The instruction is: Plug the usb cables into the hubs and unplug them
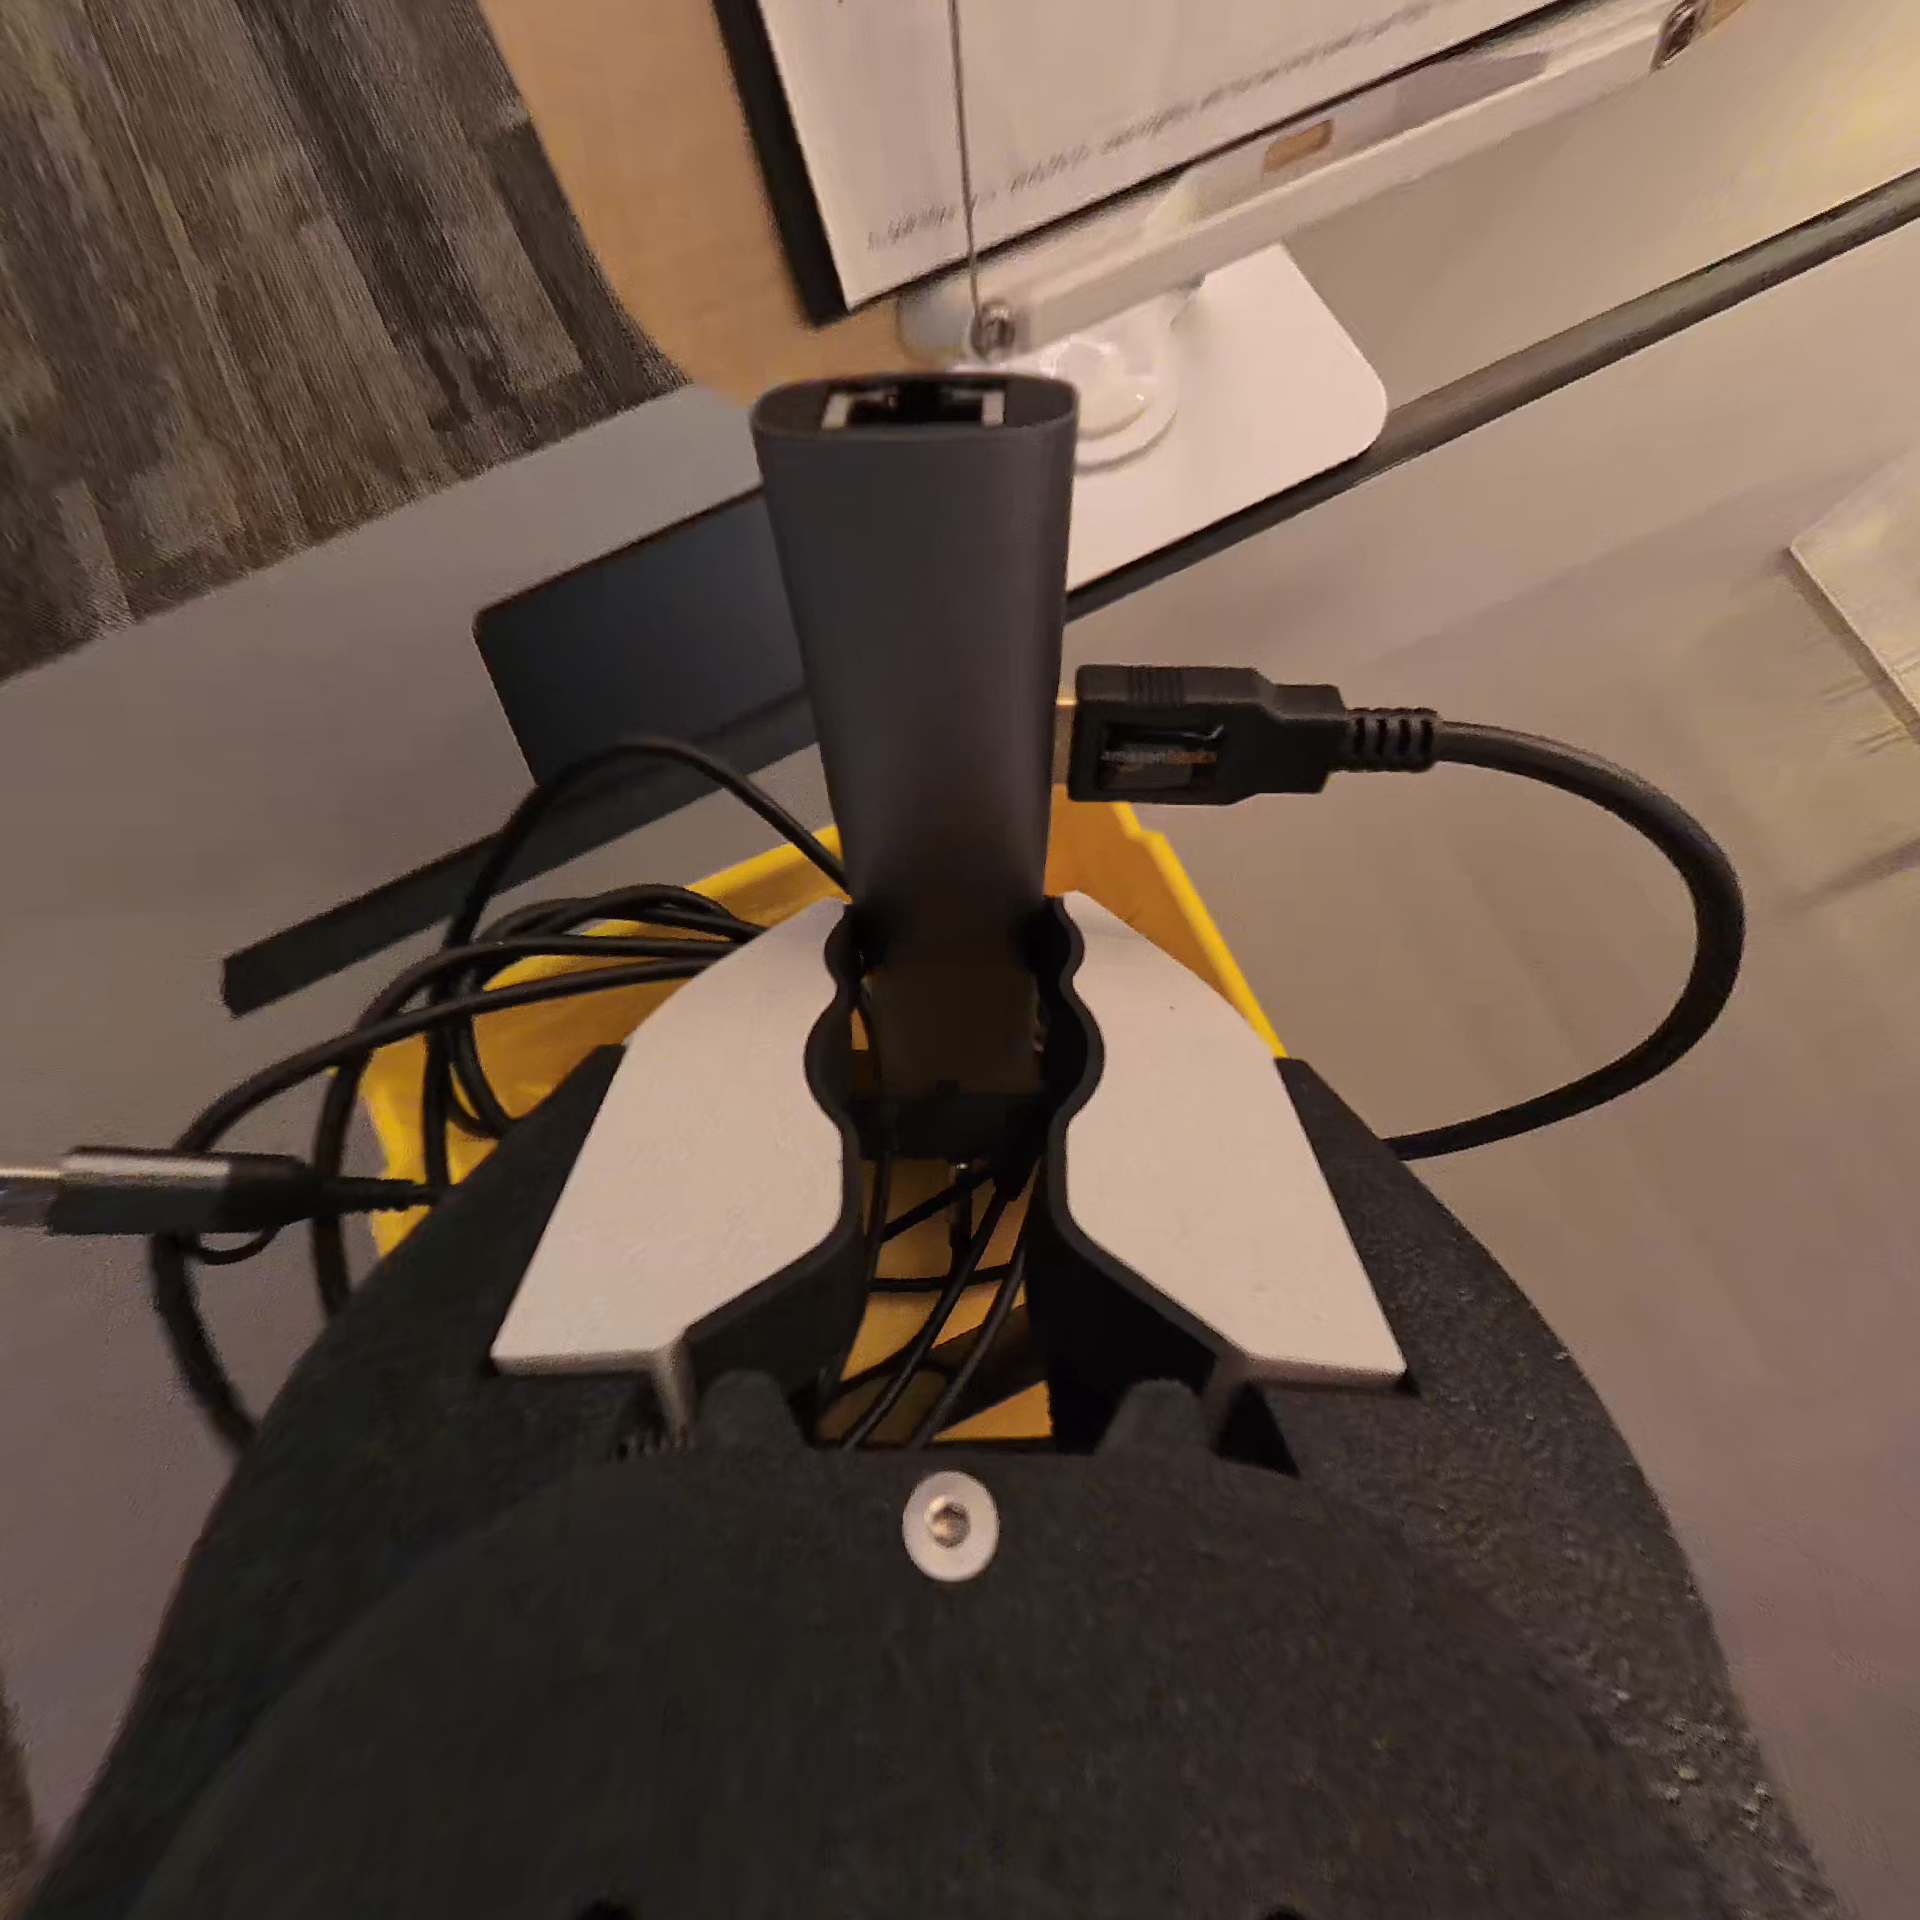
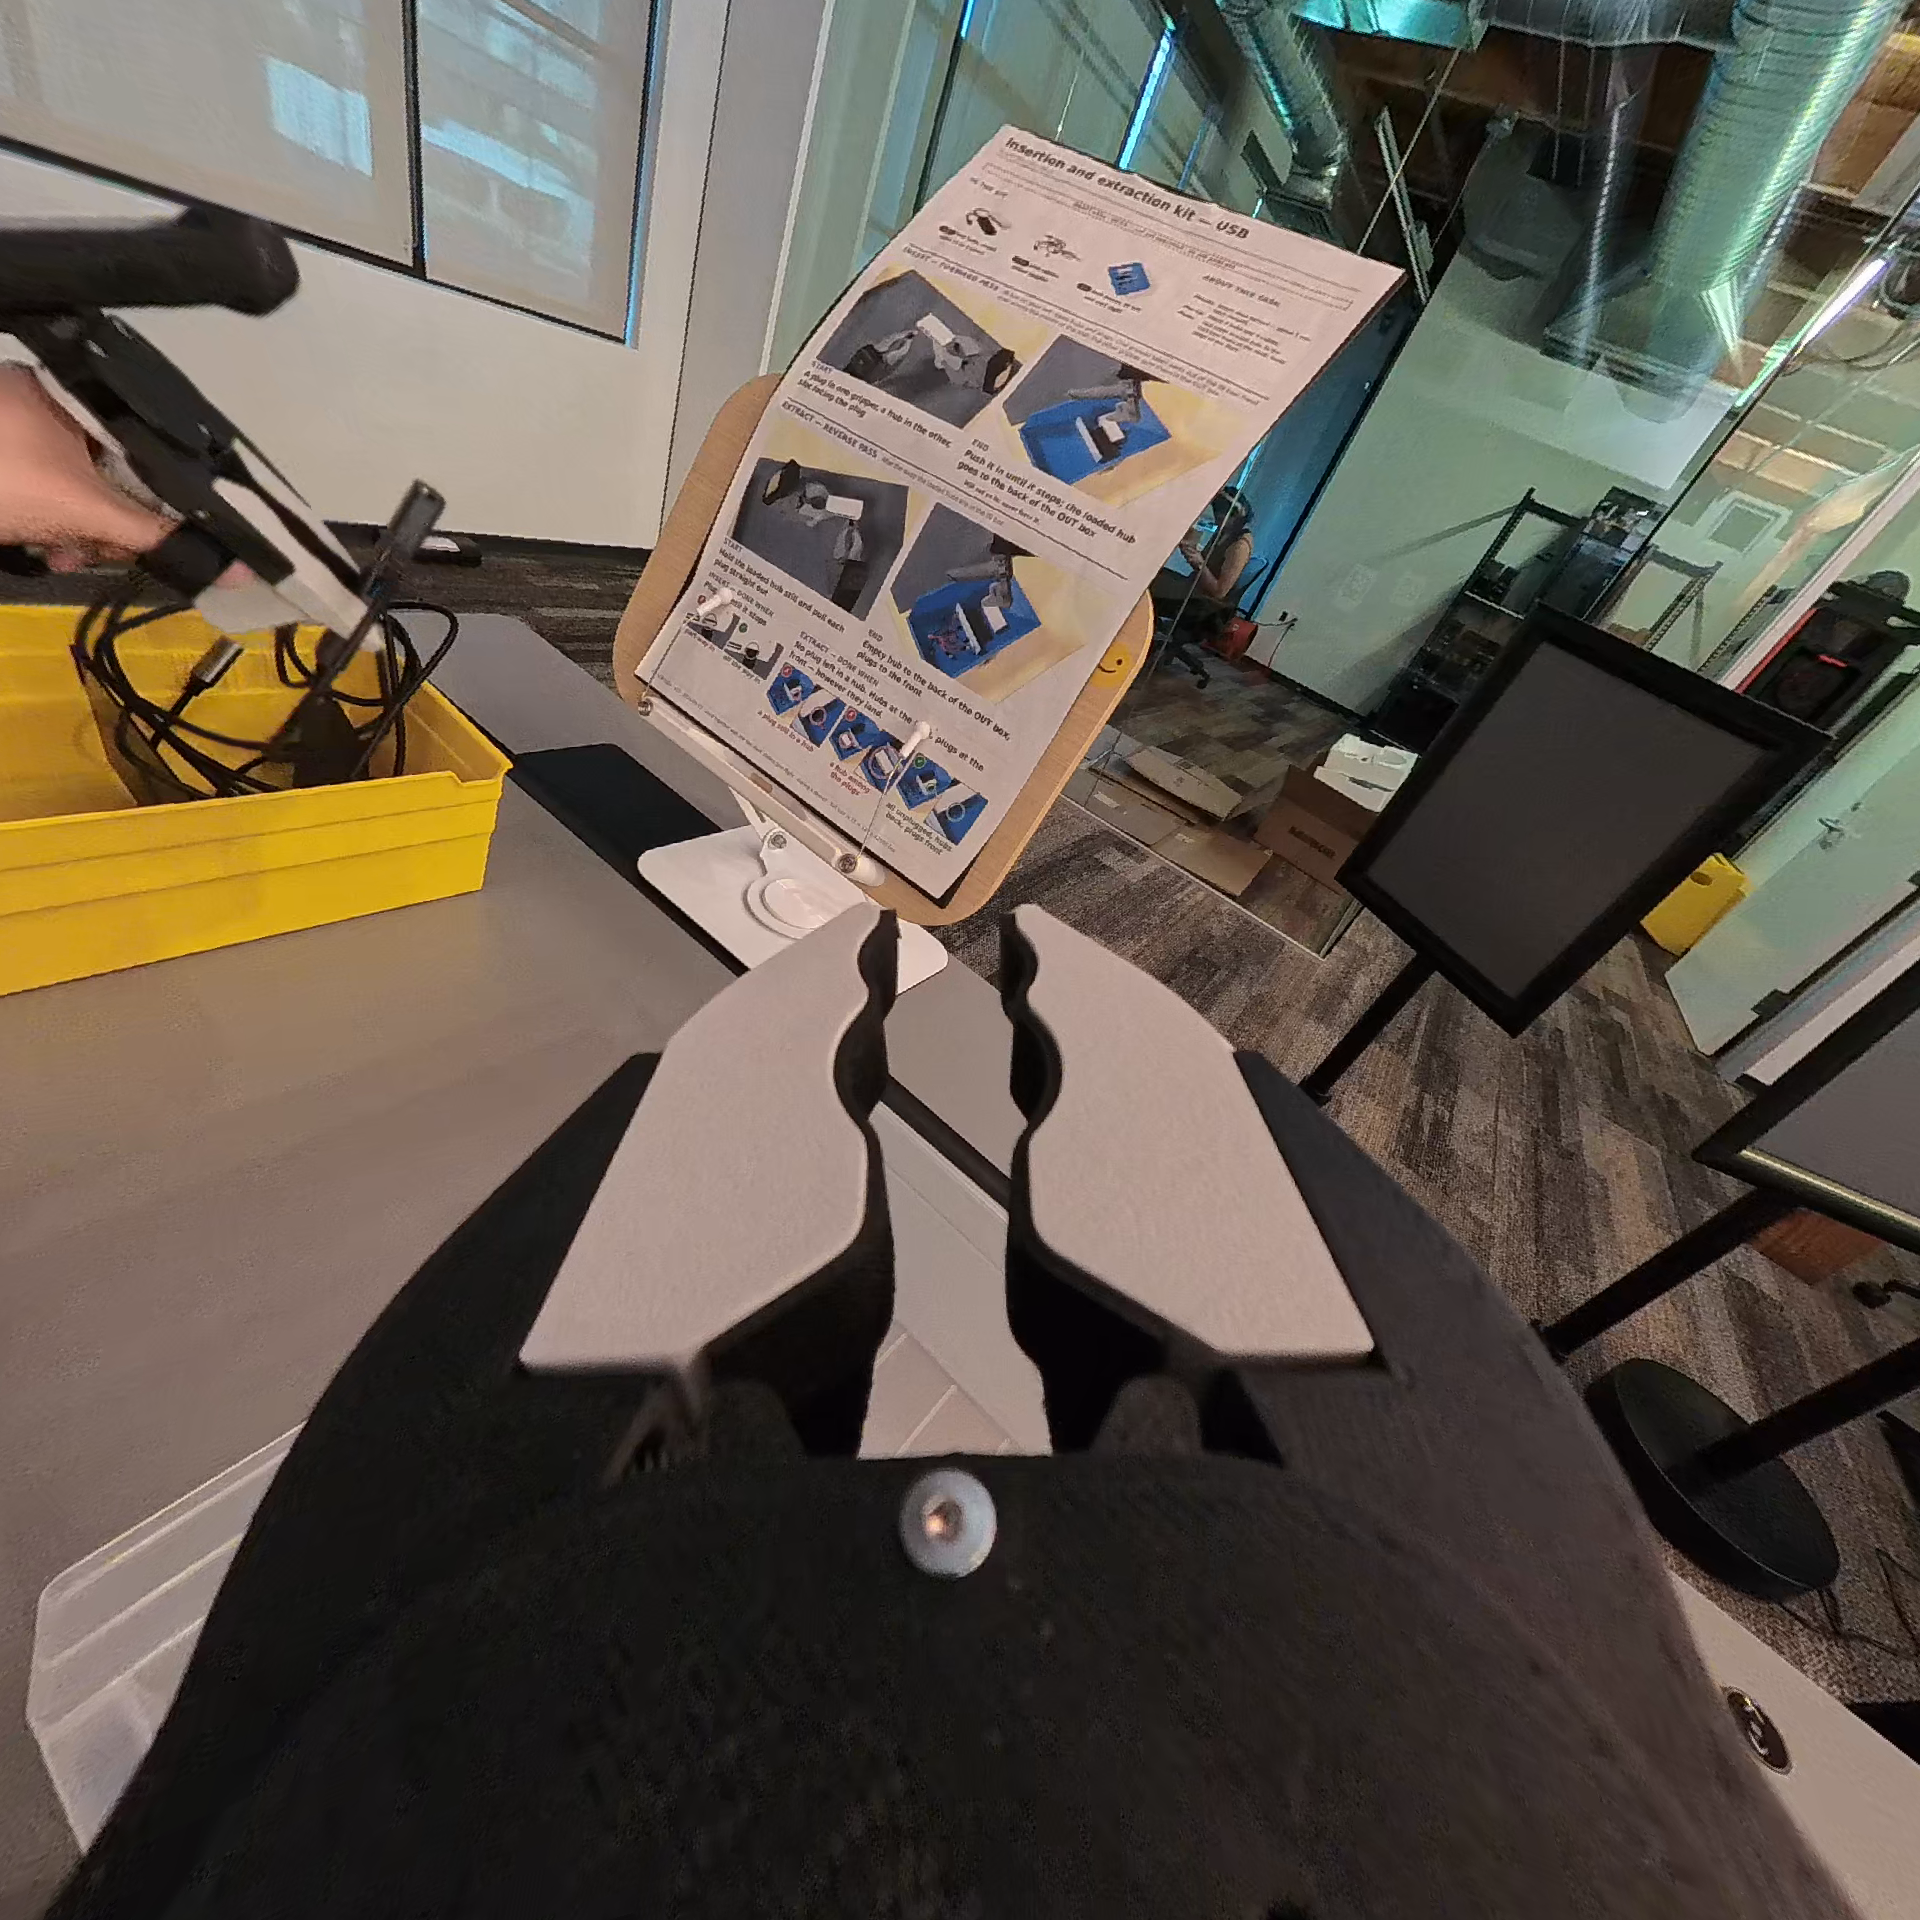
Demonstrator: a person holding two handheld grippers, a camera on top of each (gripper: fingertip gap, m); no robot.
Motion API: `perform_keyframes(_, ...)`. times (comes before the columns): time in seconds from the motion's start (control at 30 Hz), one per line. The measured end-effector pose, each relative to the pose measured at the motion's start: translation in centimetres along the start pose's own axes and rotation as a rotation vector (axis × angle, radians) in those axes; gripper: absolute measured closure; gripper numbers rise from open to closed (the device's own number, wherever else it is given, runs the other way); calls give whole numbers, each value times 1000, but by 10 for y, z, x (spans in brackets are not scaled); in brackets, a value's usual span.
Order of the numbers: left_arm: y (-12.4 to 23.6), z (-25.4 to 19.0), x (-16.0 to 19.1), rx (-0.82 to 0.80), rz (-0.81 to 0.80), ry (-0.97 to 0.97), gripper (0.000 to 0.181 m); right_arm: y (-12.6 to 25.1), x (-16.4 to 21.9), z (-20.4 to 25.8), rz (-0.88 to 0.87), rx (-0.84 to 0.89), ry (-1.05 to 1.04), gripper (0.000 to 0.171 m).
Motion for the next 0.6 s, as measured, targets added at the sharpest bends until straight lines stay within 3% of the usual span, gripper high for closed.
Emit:
perform_keyframes(0.27,45,-6,-30,-77,-37,-110,149,0,0,0,4,-3,-1,152)
perform_keyframes(0.6,113,-20,-75,-318,22,-365,149,-9,4,5,43,-14,15,151)
Point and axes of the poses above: each gripper's, where its closed fingertips meet, y back along the fingers, x out of its underside, z = x × y across the jaws, the point moved 10 cm from there along y, back along the fingers, and after that the axes turned 15 degrees about -y, right-handed, at the moved point
